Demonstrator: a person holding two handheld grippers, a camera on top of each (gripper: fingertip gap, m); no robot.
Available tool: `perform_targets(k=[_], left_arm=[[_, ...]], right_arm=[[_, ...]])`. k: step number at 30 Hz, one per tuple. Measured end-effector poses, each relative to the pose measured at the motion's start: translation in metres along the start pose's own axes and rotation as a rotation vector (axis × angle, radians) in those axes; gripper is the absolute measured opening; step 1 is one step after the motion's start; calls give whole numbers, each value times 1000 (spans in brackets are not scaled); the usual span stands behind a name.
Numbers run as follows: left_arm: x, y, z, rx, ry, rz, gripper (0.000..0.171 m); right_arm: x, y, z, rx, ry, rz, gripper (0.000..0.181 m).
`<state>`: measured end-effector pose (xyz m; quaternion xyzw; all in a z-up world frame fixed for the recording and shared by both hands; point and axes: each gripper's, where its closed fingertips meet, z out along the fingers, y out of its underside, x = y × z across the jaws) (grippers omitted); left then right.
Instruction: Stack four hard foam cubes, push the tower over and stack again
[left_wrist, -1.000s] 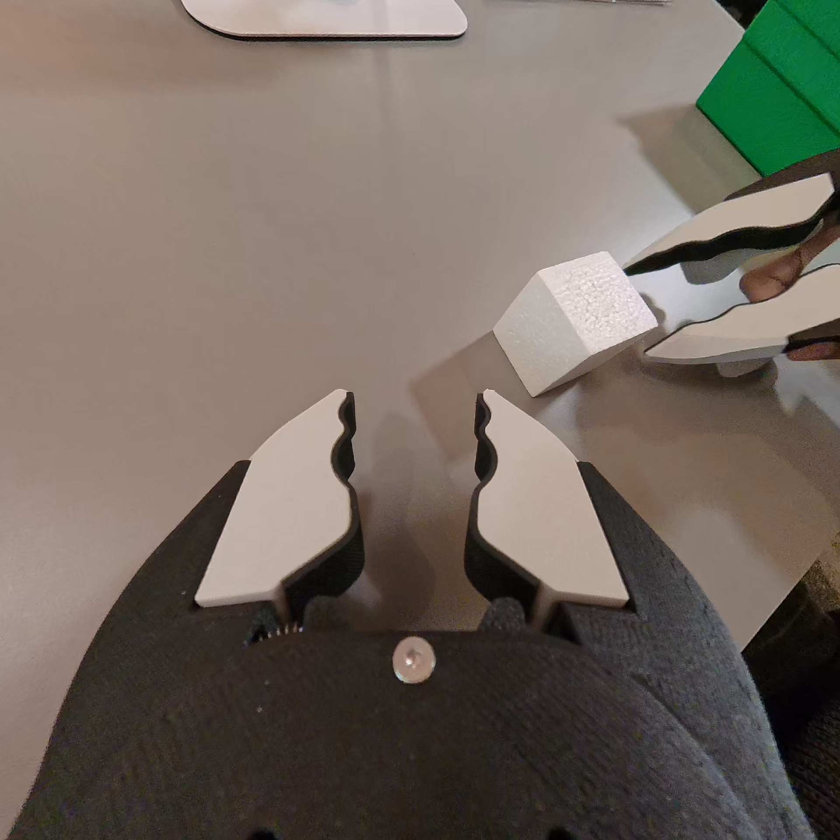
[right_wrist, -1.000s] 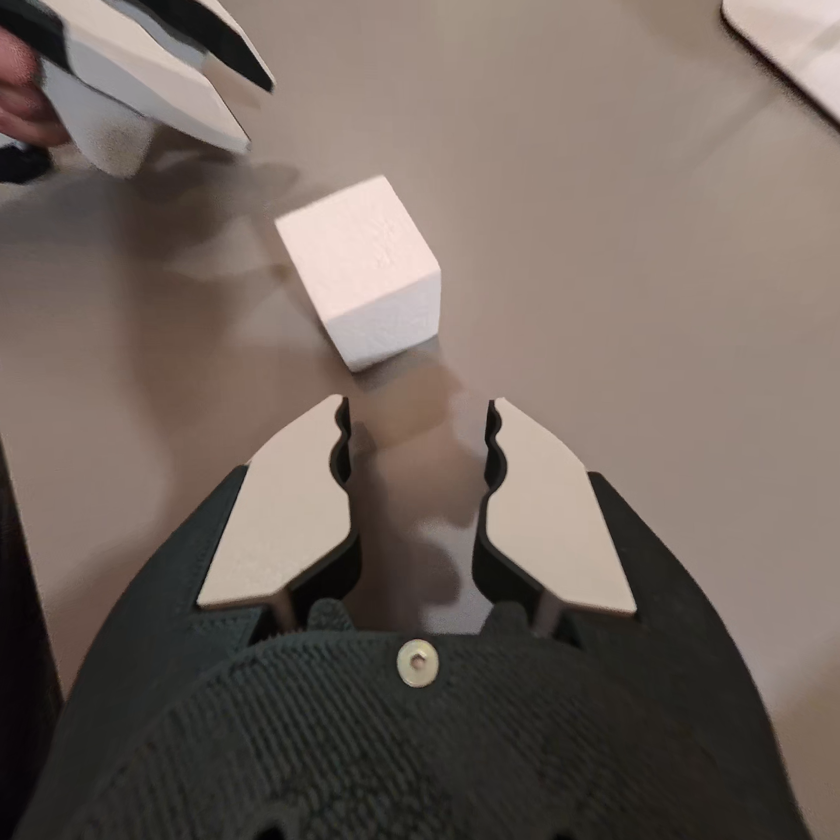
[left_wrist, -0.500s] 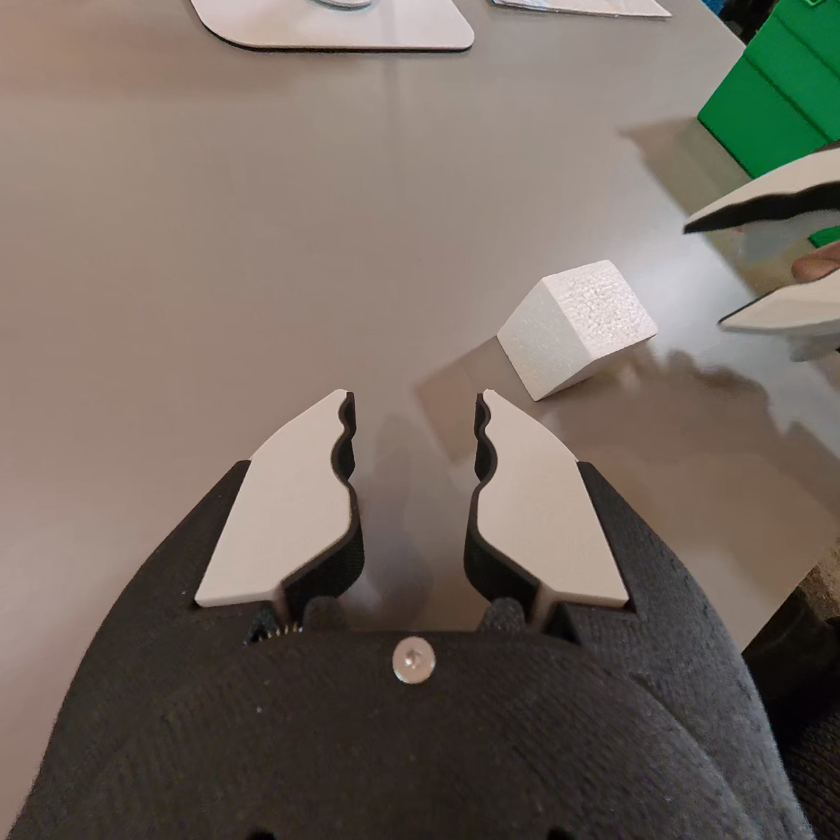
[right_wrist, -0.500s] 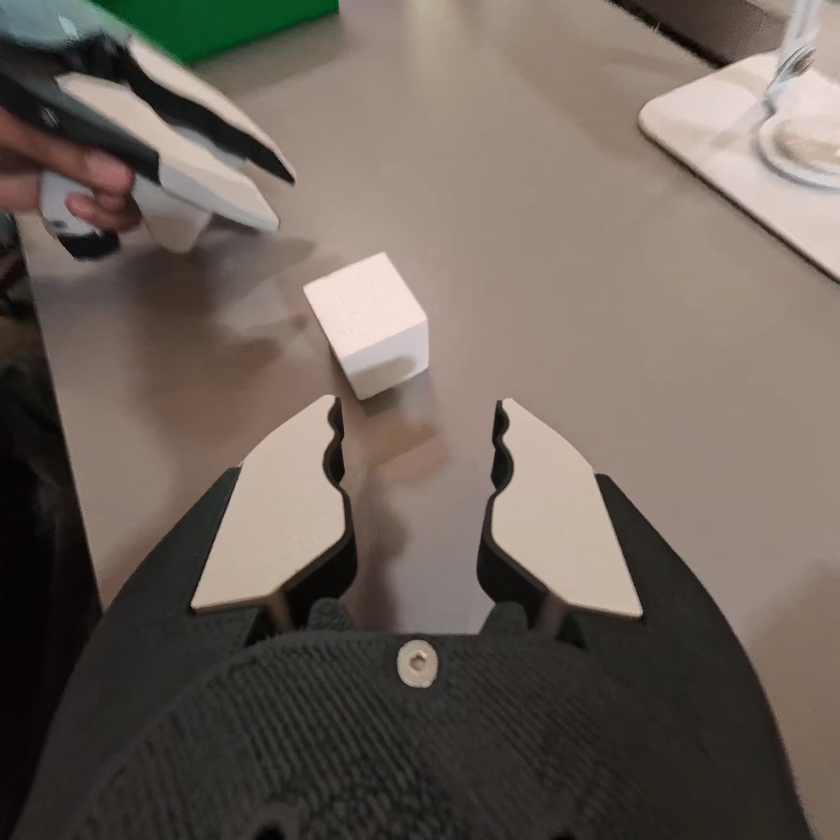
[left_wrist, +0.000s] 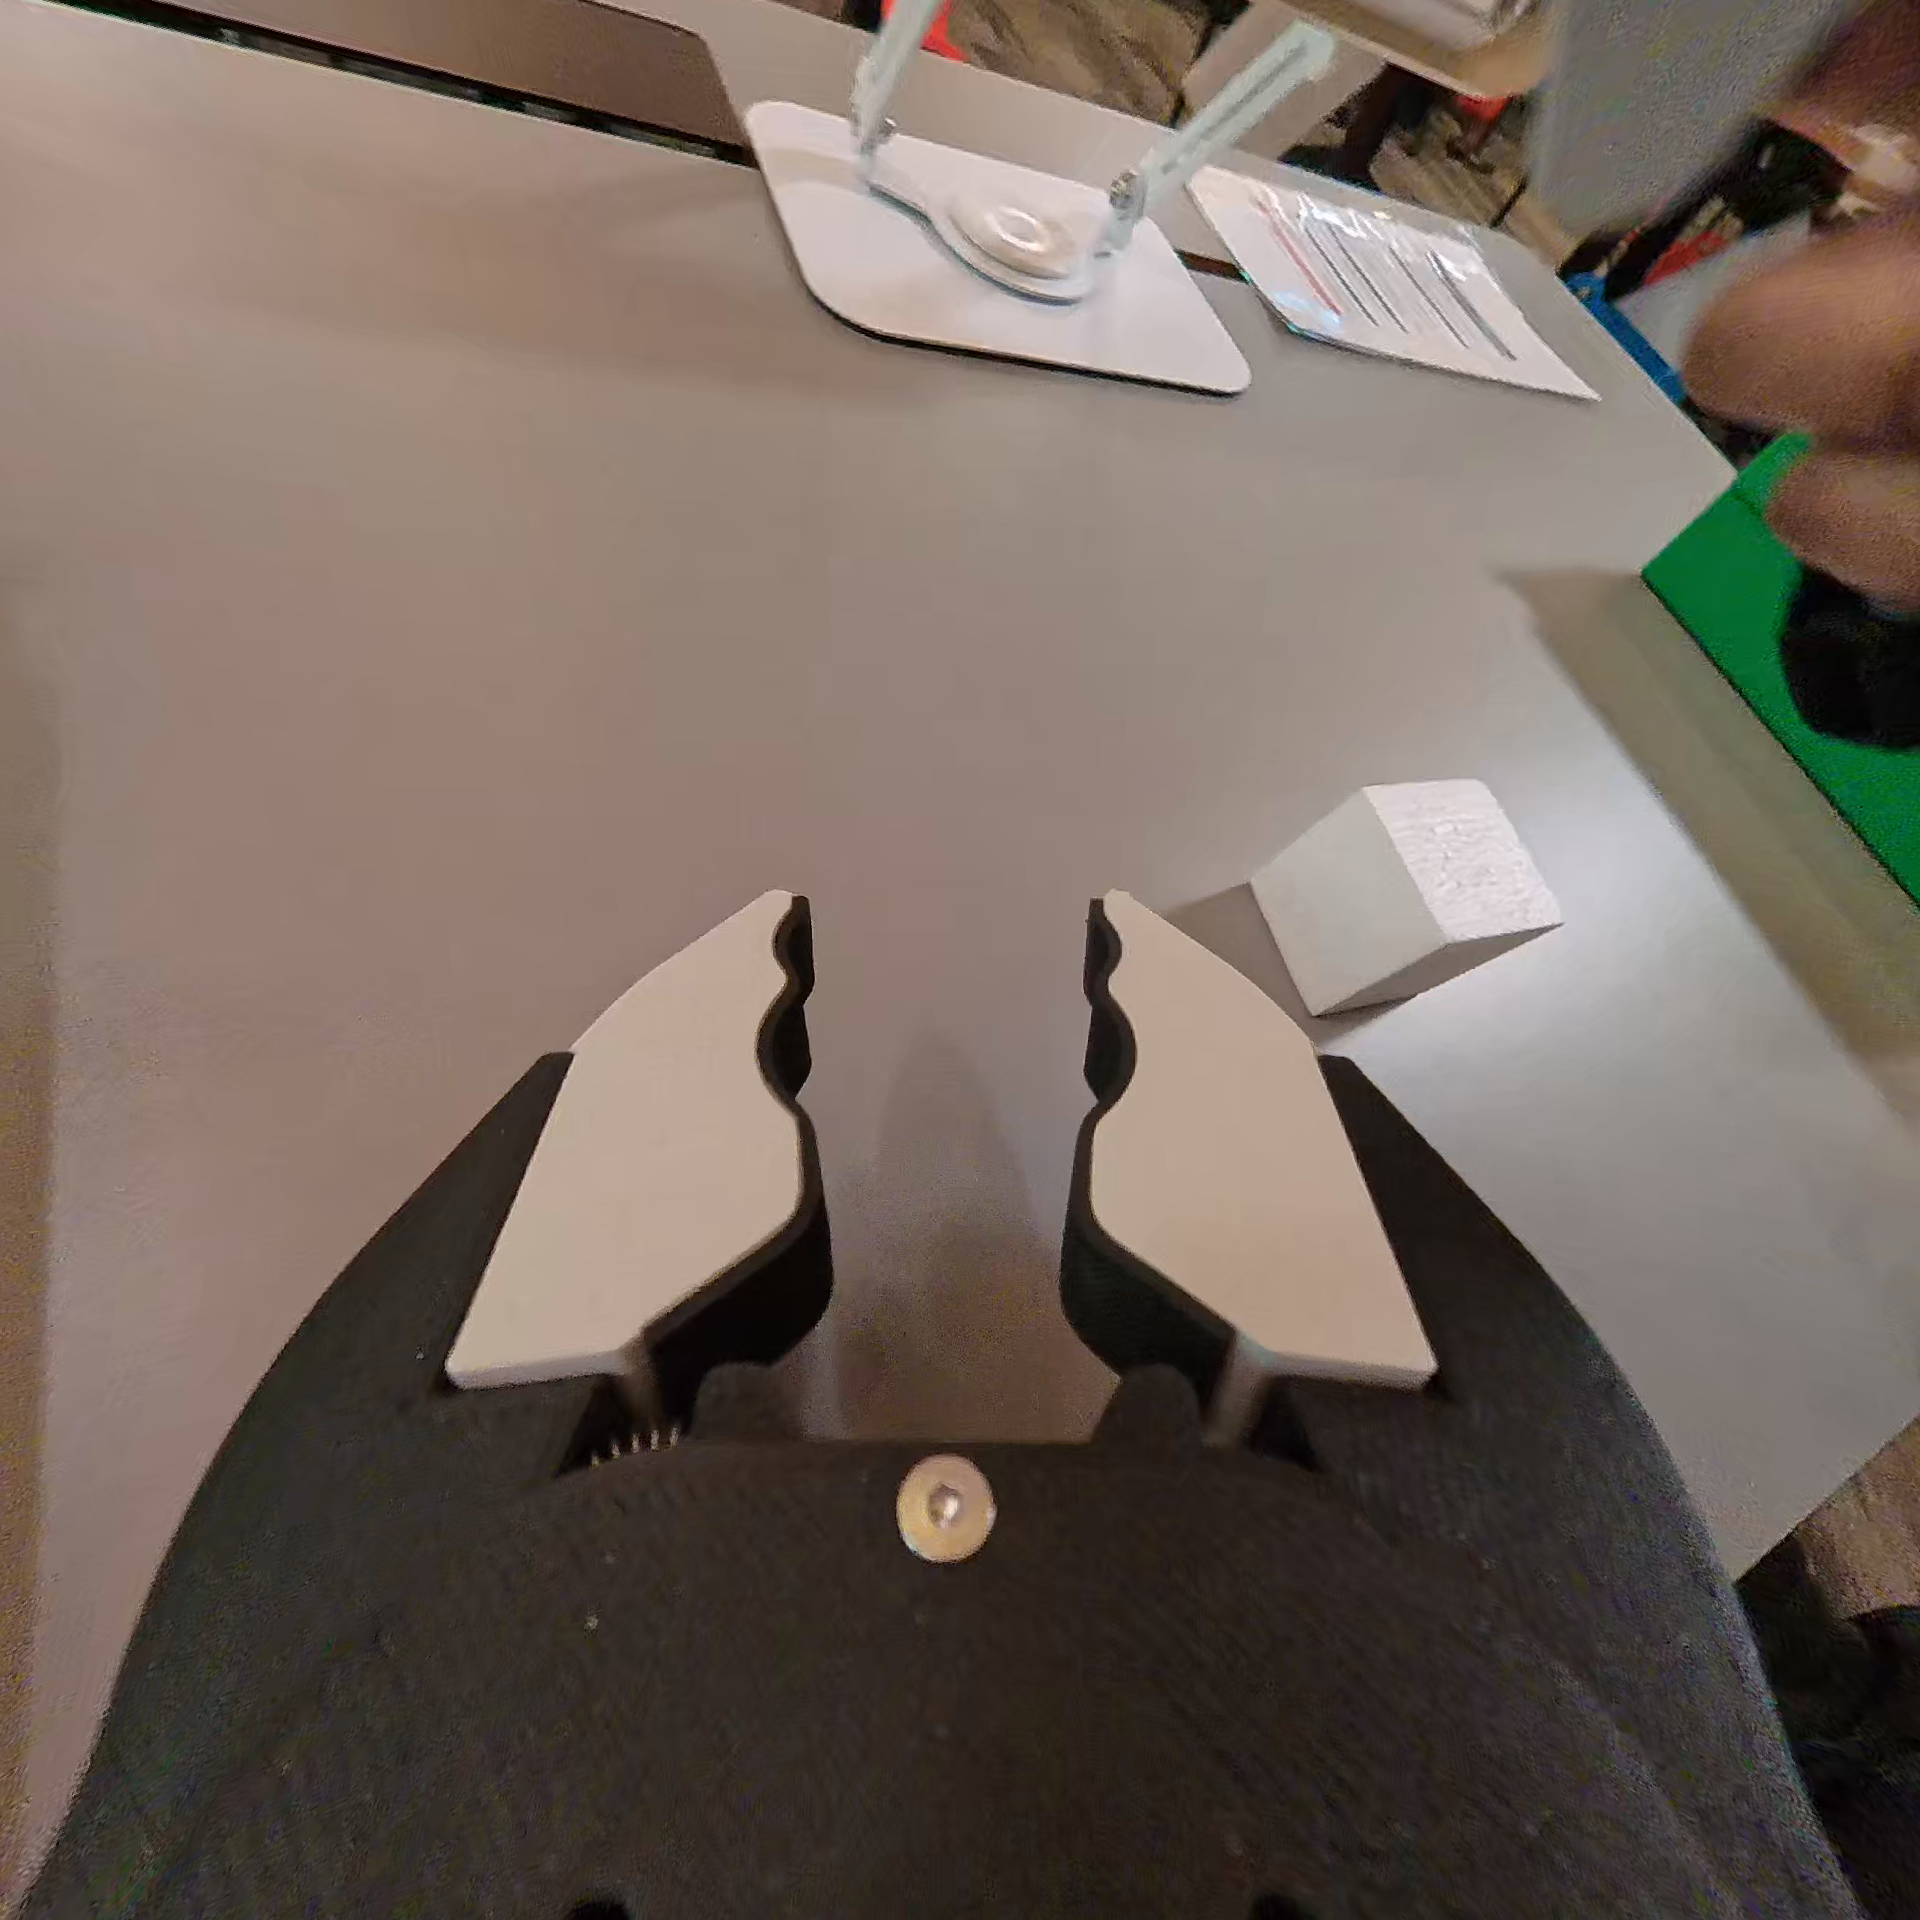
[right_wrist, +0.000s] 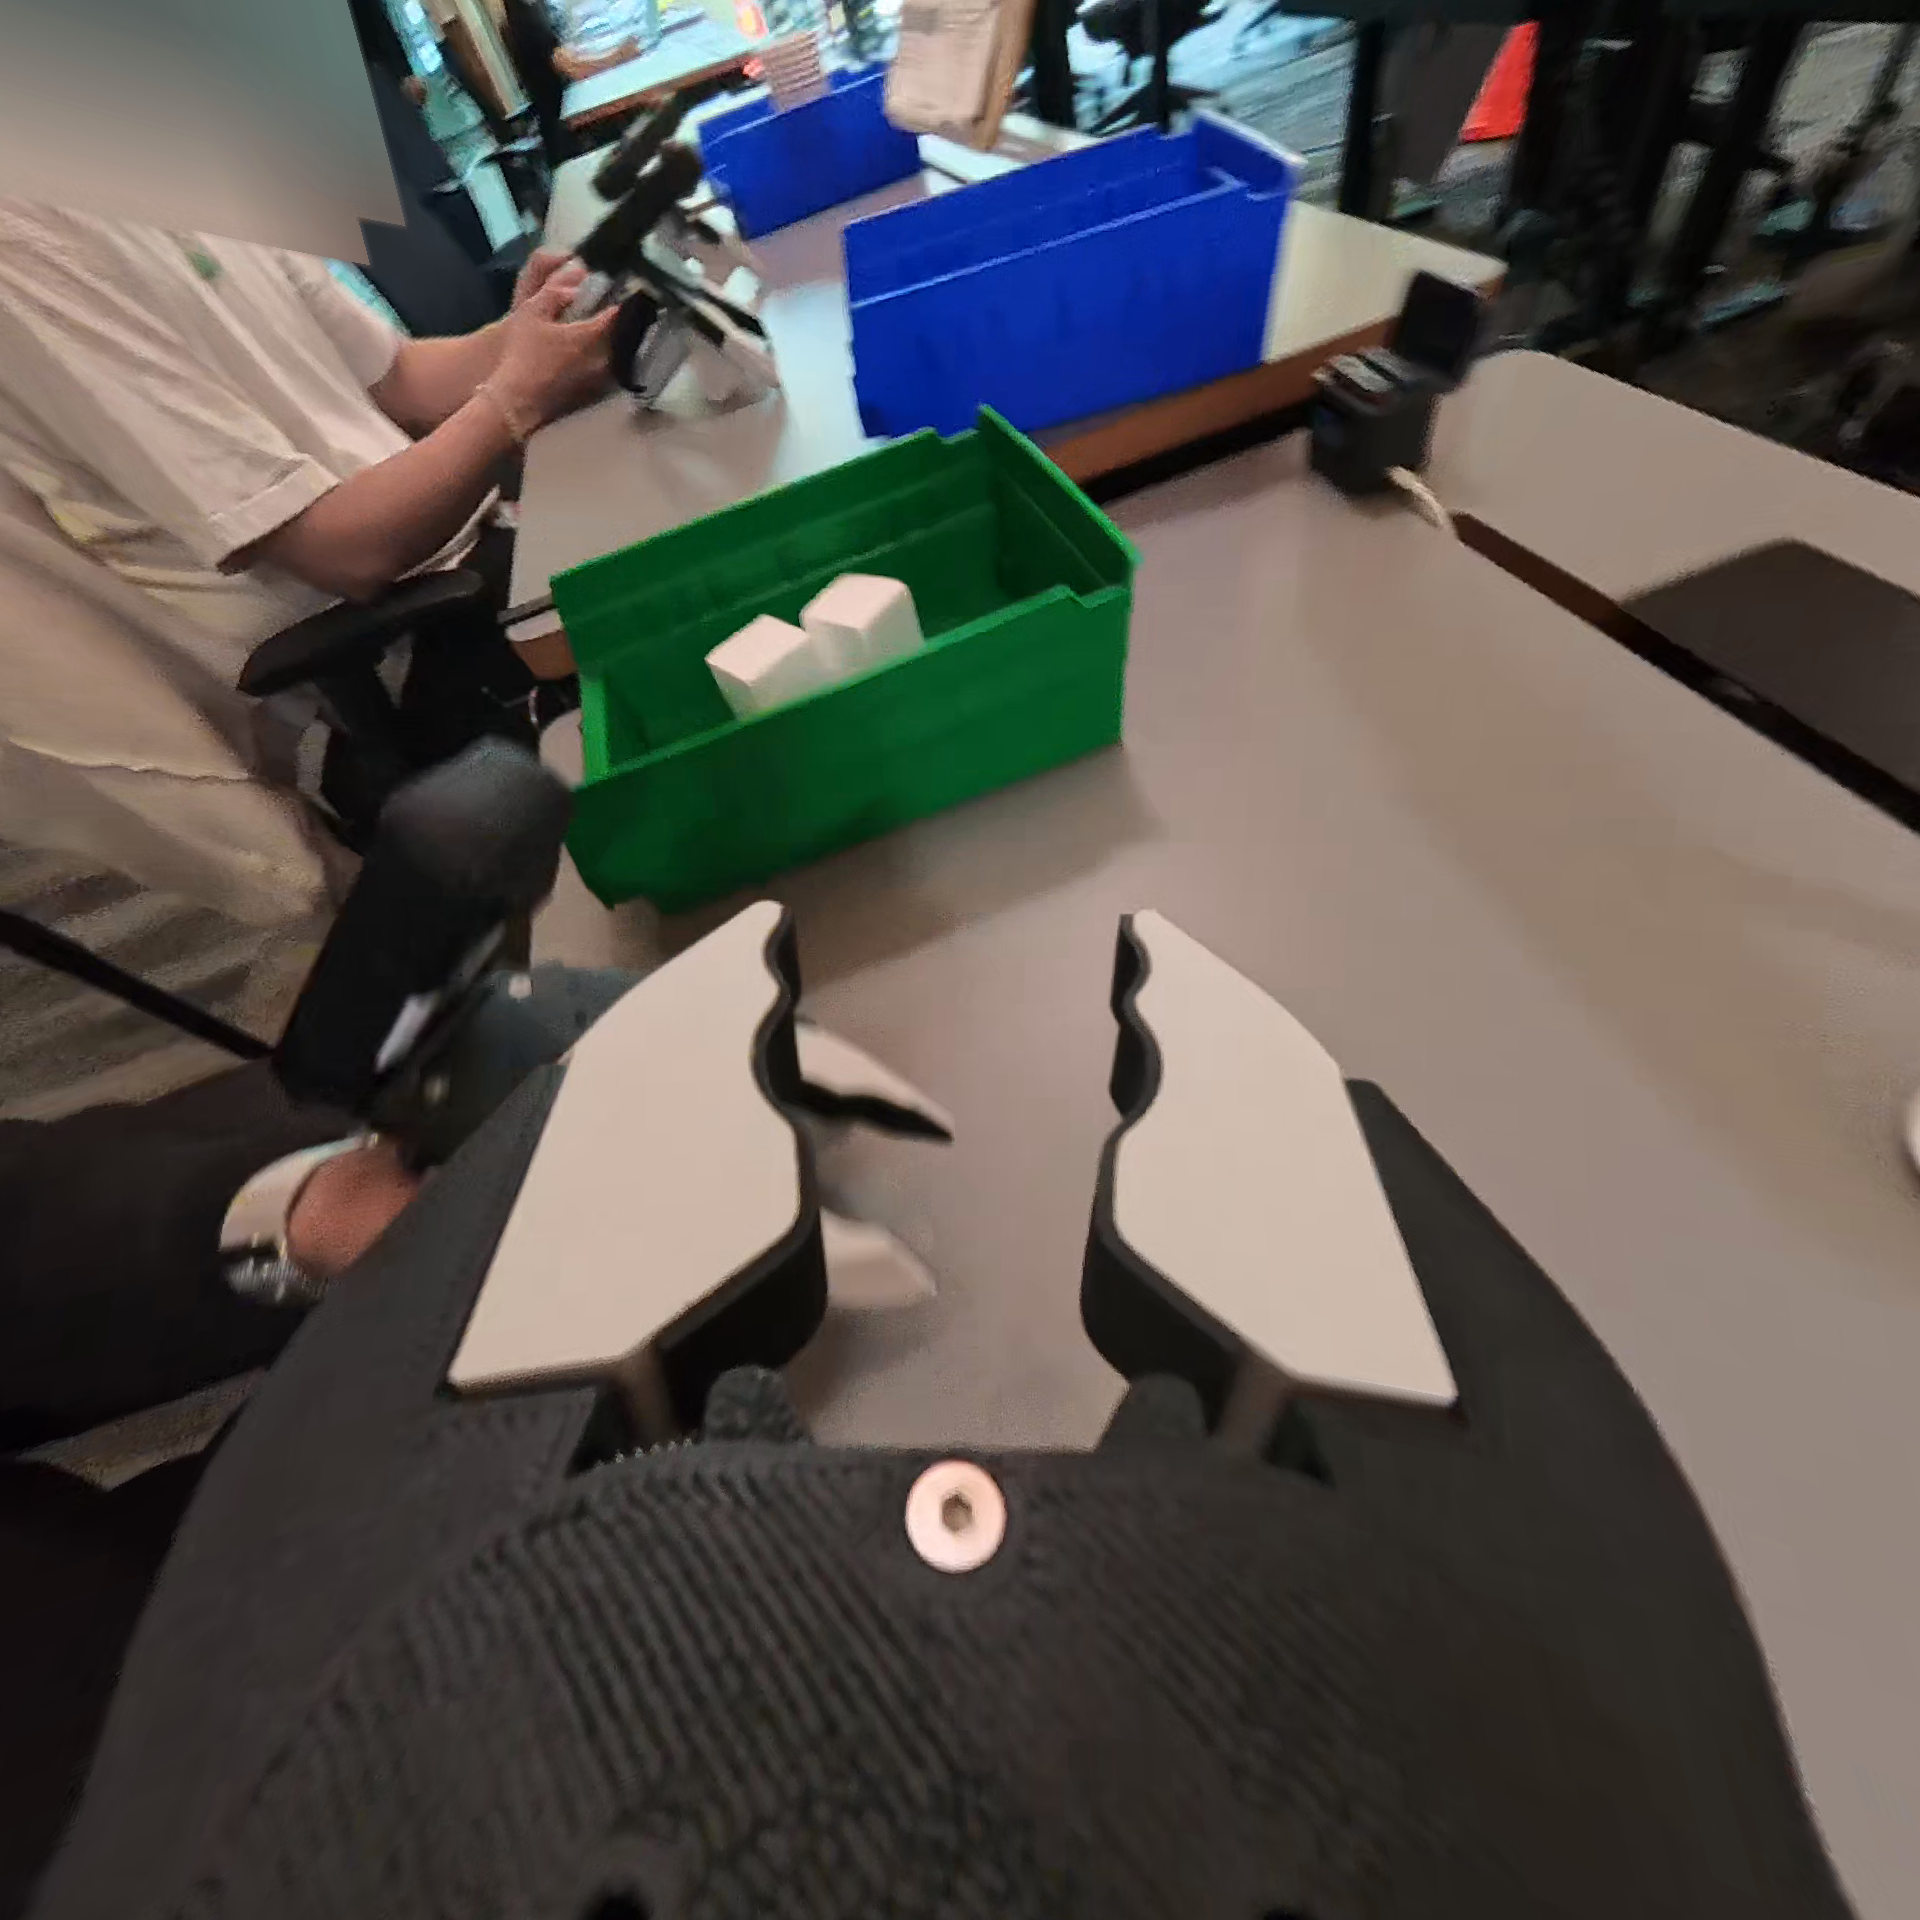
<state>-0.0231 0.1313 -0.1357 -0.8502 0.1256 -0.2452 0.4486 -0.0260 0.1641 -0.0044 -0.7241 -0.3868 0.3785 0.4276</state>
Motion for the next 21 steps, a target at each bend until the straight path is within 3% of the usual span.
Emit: perform_targets(k=[5,11,16,21], left_arm=[[-18,-1,-20,41,-46,-63,52],[-41,16,-47,21,-81,-183,52],[-55,26,-59,-4,-83,-263,51],[-59,24,-64,8,-62,-305,51]], right_arm=[[-27,-37,111,-165,-93,-211,61],[-67,-48,230,-367,-205,-441,61],[-98,-28,308,-557,-262,-681,65],[-109,16,343,-780,-342,-802,76]])
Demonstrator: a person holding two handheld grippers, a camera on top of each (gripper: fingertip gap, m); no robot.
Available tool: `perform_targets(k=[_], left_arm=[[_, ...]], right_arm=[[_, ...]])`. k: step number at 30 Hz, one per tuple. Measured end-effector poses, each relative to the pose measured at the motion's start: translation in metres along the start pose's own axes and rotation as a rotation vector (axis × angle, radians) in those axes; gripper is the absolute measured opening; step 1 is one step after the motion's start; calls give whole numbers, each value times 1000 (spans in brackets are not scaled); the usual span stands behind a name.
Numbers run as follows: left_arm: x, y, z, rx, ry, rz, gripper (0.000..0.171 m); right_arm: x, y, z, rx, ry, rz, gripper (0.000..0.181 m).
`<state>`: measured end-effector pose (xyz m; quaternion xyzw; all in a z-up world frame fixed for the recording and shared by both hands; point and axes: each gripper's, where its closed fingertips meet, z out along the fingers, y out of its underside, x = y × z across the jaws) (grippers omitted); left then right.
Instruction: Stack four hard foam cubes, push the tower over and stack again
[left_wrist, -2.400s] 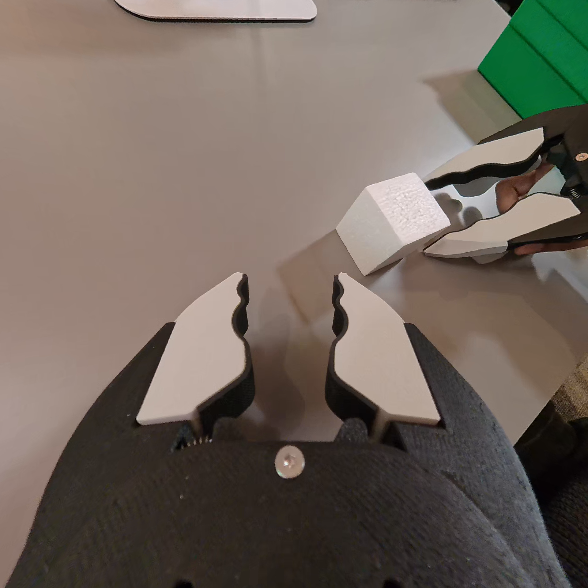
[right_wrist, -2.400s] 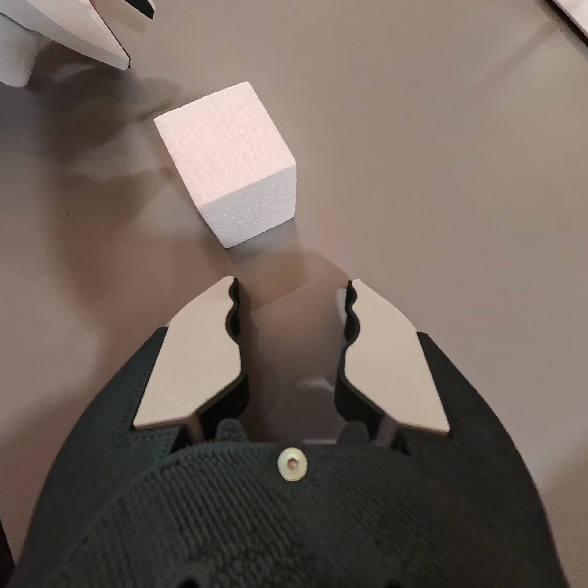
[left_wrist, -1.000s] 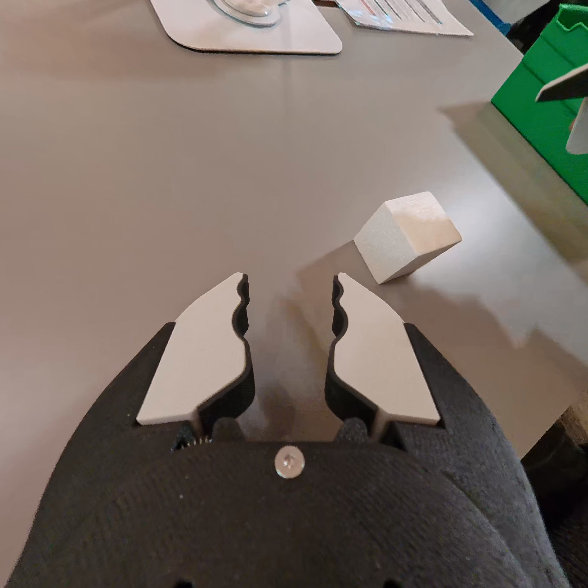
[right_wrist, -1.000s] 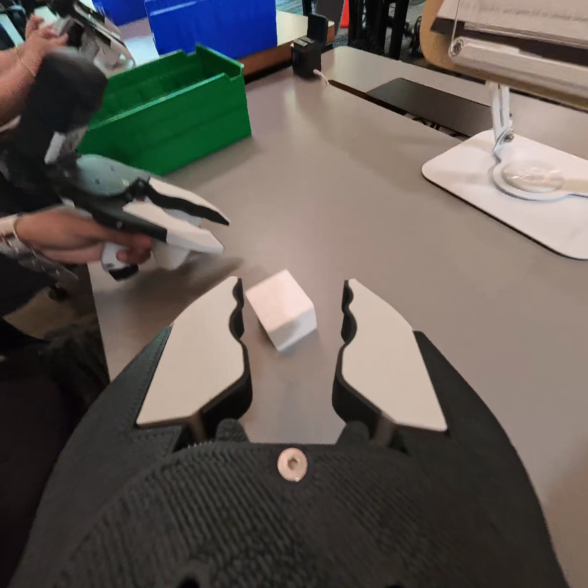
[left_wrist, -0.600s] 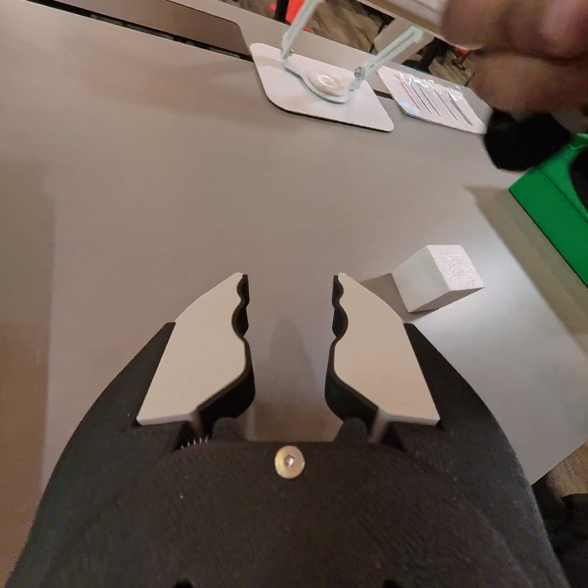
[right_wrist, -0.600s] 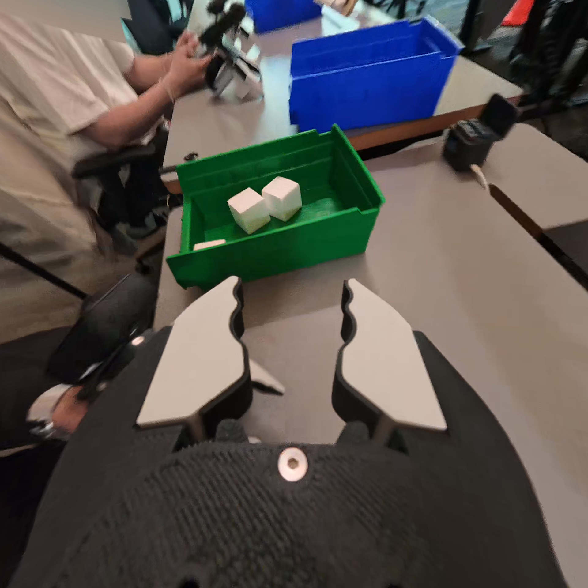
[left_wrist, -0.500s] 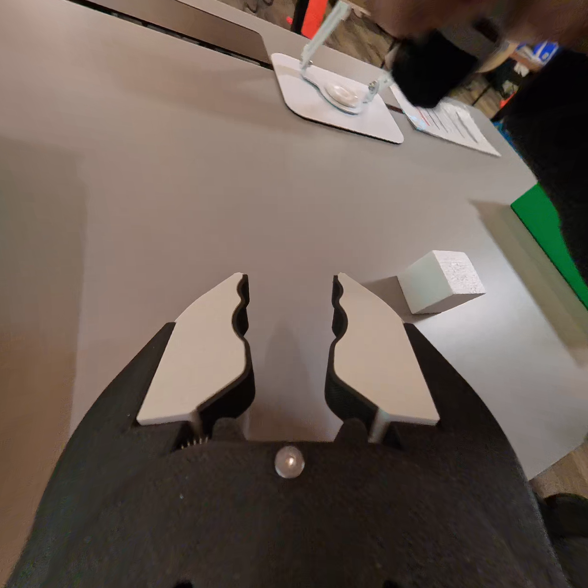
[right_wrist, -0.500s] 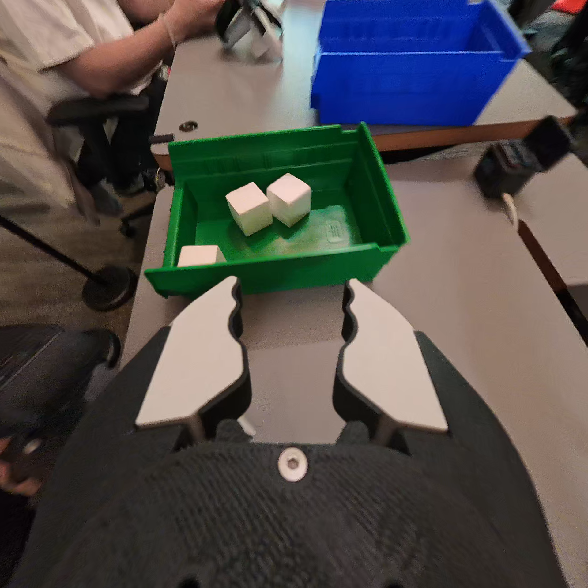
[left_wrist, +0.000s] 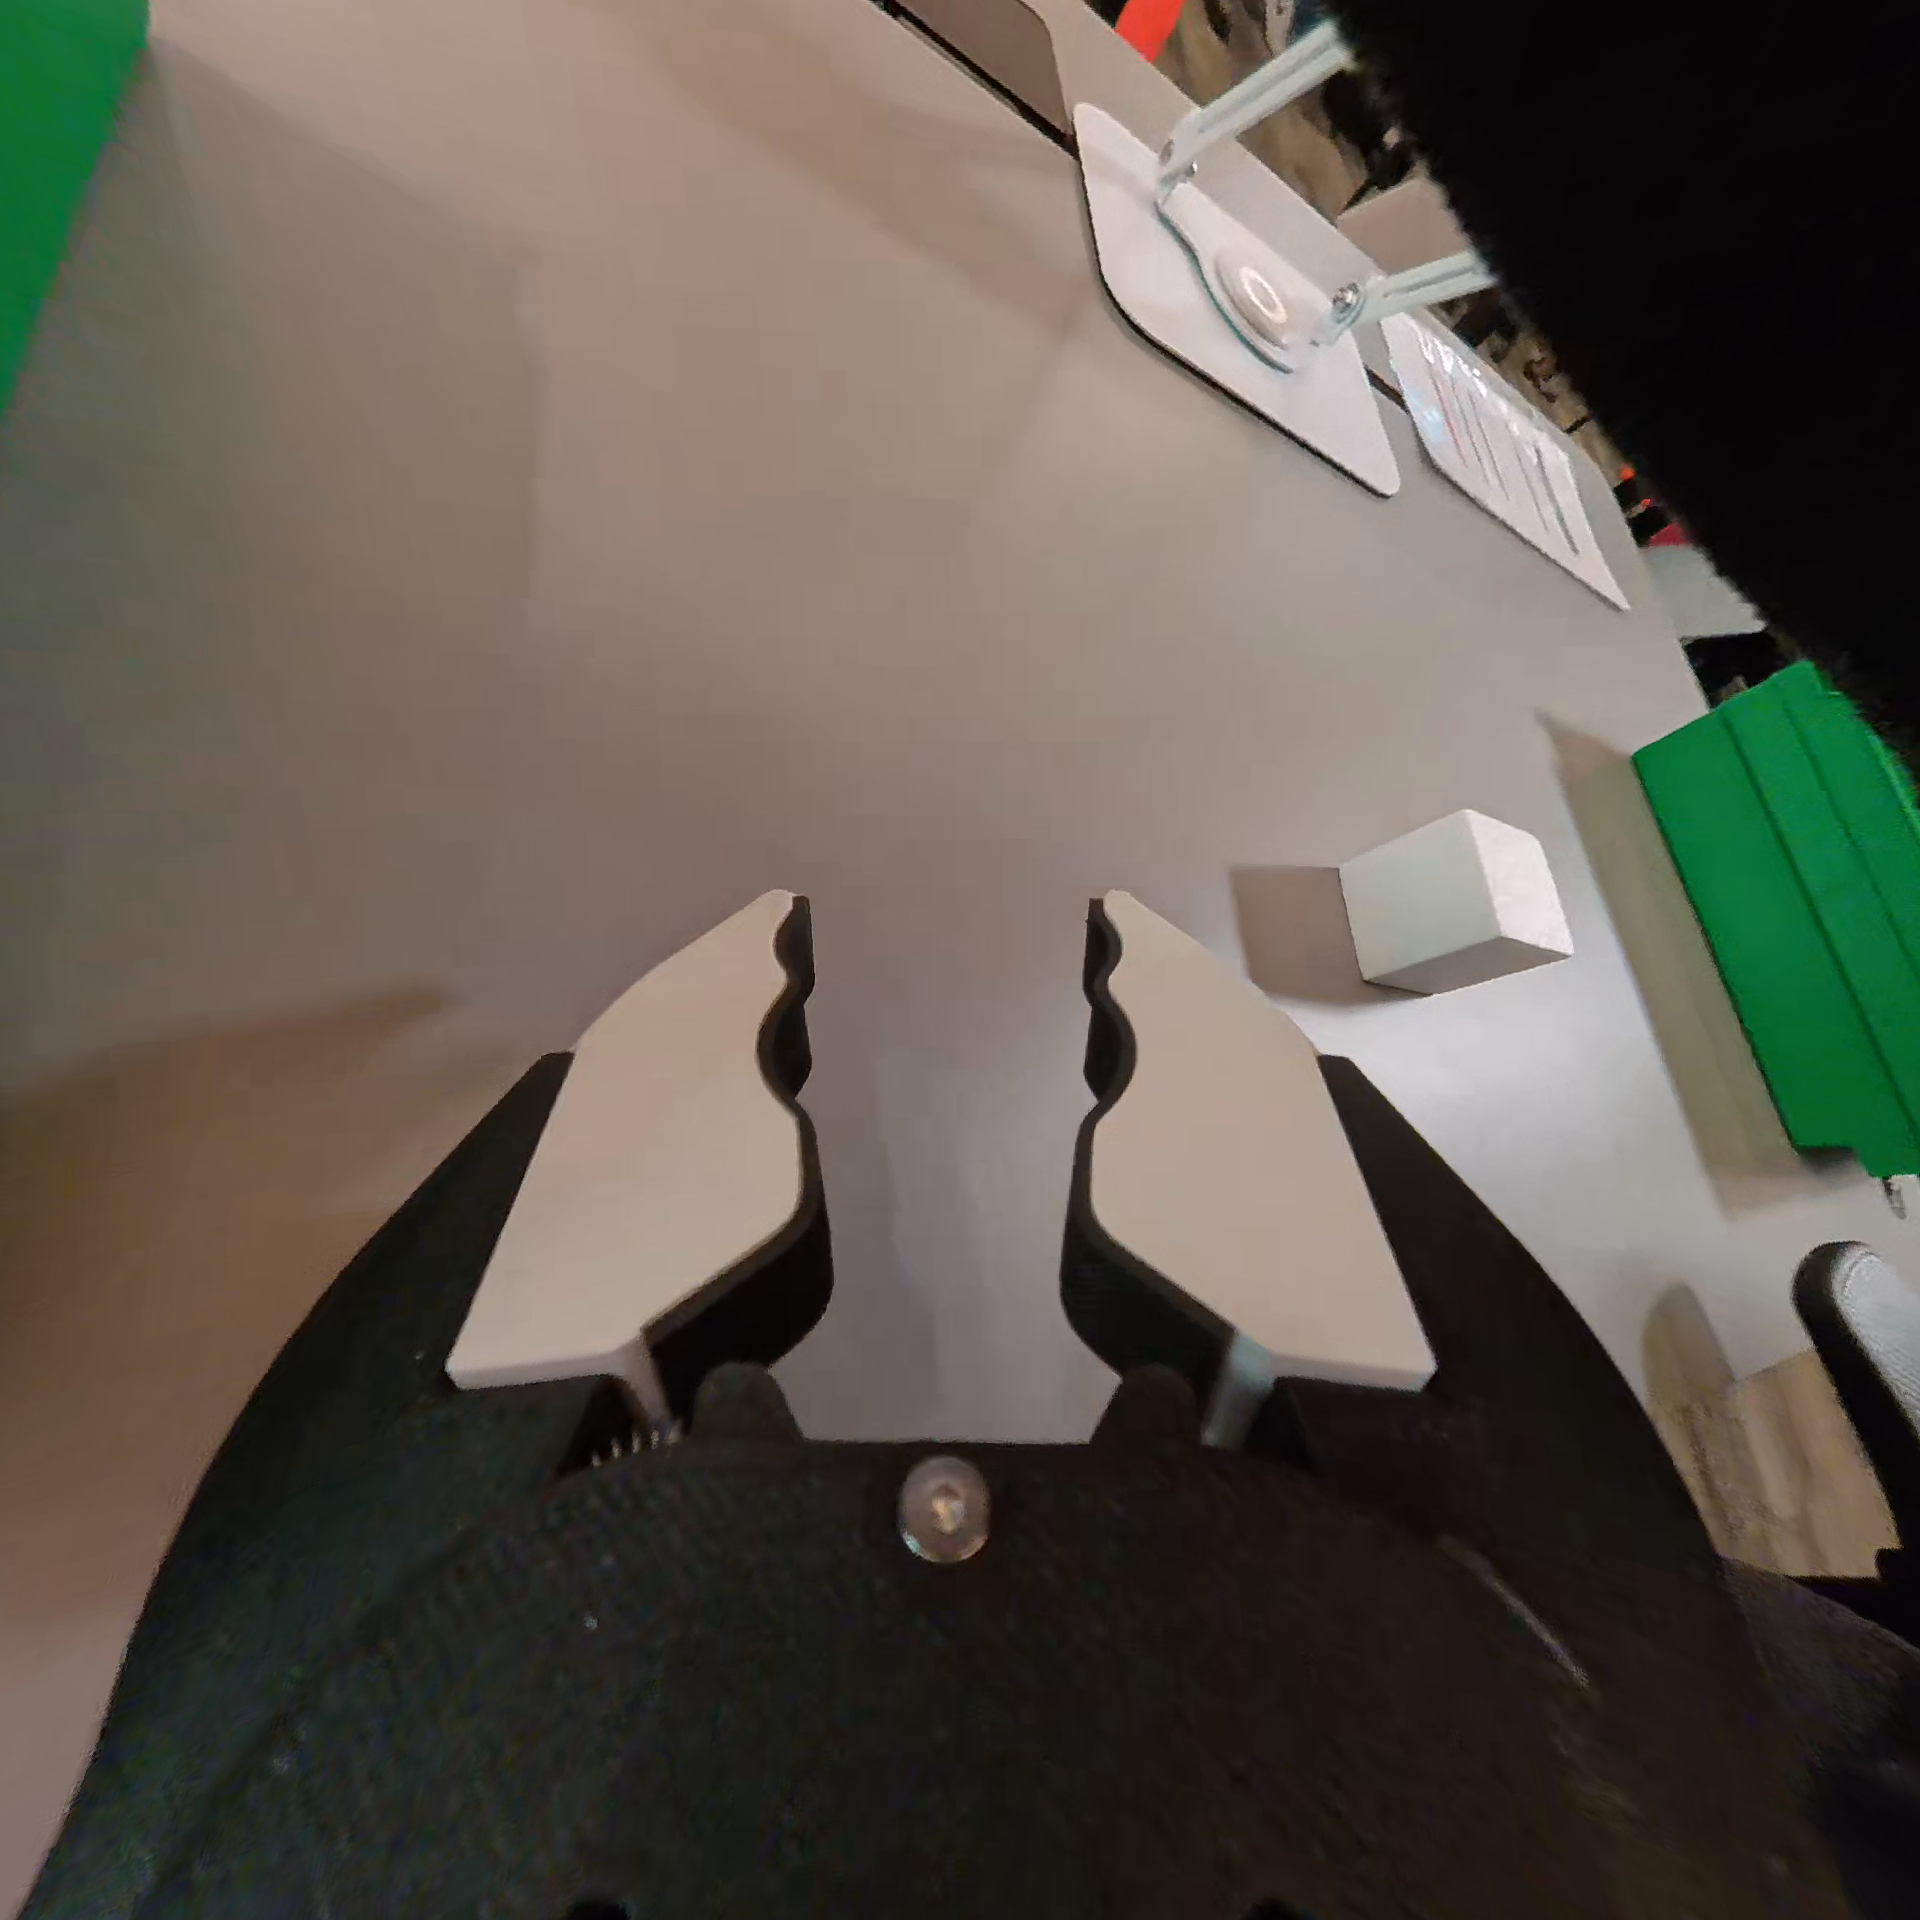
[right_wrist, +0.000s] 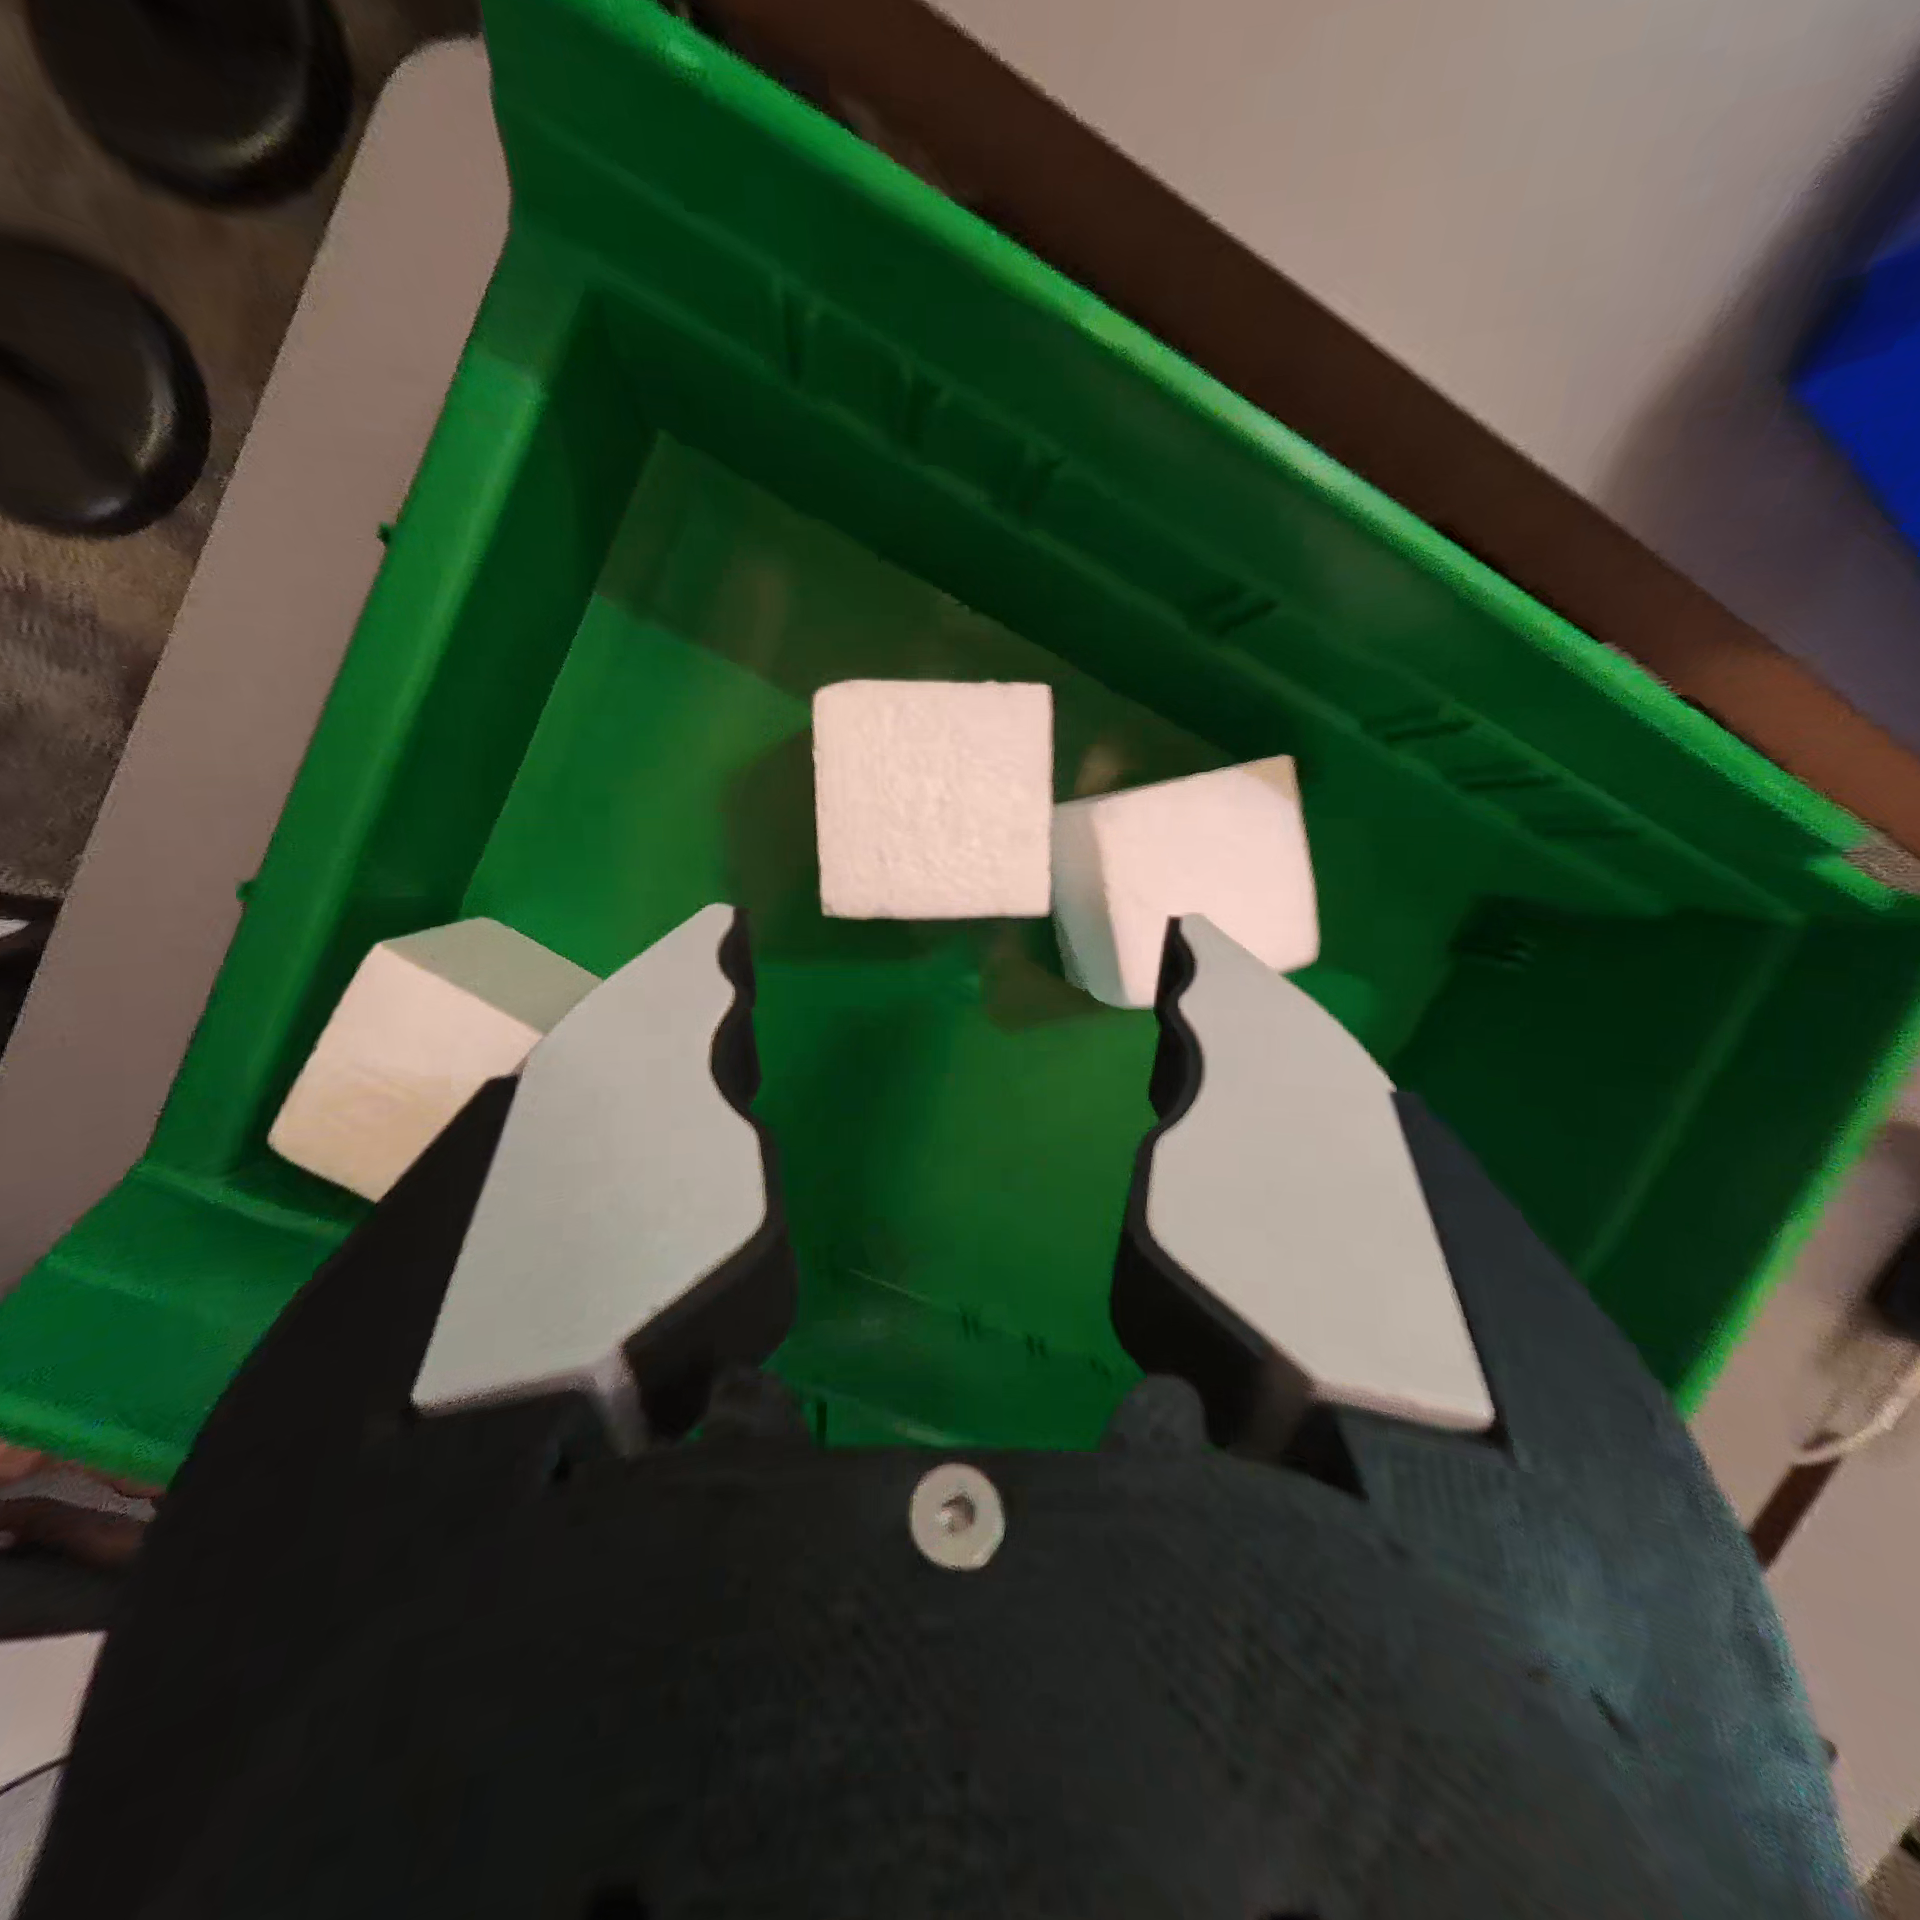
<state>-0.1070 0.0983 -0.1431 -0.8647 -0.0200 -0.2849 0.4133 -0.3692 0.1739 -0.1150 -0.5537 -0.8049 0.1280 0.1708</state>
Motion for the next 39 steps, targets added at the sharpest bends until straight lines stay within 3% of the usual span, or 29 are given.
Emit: perform_targets(k=[9,13,31,39], left_arm=[[8,-3,-2,20,44,-14,52],[10,-3,-1,24,34,17,52],[11,-4,-3,27,61,-23,52],[15,-4,-3,25,84,-35,52]], right_arm=[[-7,-2,34,-60,-96,-23,72],[-6,-6,34,-27,-101,-16,62],[-18,-8,32,-9,-52,-83,63],[-12,6,39,-56,-26,-89,57]])
